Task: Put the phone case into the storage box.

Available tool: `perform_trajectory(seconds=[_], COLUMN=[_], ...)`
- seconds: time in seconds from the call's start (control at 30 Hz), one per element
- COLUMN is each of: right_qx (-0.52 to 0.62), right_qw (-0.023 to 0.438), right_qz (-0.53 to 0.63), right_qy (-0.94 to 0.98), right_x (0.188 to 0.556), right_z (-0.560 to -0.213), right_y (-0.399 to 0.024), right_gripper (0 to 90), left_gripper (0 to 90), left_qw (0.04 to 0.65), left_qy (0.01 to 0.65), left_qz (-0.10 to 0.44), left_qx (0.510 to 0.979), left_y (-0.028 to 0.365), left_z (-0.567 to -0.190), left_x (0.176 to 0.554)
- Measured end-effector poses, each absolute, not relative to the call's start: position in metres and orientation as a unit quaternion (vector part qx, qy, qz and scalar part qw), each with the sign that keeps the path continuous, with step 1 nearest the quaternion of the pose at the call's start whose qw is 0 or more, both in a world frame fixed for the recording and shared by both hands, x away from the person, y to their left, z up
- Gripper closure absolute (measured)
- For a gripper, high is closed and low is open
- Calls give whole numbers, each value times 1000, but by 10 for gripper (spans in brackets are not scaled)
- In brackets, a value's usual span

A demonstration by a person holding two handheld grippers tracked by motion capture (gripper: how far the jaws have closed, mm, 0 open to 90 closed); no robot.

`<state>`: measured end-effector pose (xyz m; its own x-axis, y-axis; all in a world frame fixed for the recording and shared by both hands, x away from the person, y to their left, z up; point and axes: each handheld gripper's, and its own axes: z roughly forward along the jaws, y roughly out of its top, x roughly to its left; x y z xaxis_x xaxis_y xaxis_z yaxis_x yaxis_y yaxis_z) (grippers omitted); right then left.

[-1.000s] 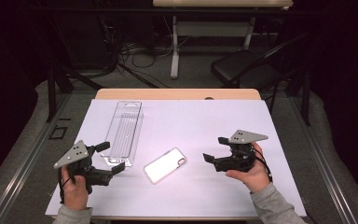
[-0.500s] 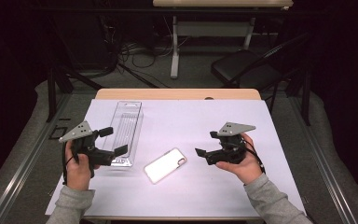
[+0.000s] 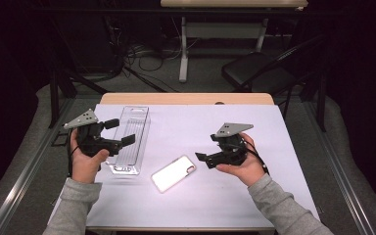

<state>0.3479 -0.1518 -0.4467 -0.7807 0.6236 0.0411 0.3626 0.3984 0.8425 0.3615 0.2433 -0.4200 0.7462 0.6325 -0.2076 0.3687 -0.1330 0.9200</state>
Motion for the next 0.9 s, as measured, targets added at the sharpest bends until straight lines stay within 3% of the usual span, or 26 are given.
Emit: perform_trajectory(seconds=[0.57, 0.9], right_qx=[276, 257], right_qw=[145, 137], right_qz=[444, 426], right_qy=[840, 856], right_x=[364, 376], right_z=[-442, -441], right_y=[-125, -104], right_gripper=[162, 232], left_gripper=[1, 9], left_qw=[545, 557], left_qy=[363, 374], left_qz=[129, 133], left_qx=[745, 729], left_y=[230, 235], left_z=[-416, -413], left_x=[385, 387])
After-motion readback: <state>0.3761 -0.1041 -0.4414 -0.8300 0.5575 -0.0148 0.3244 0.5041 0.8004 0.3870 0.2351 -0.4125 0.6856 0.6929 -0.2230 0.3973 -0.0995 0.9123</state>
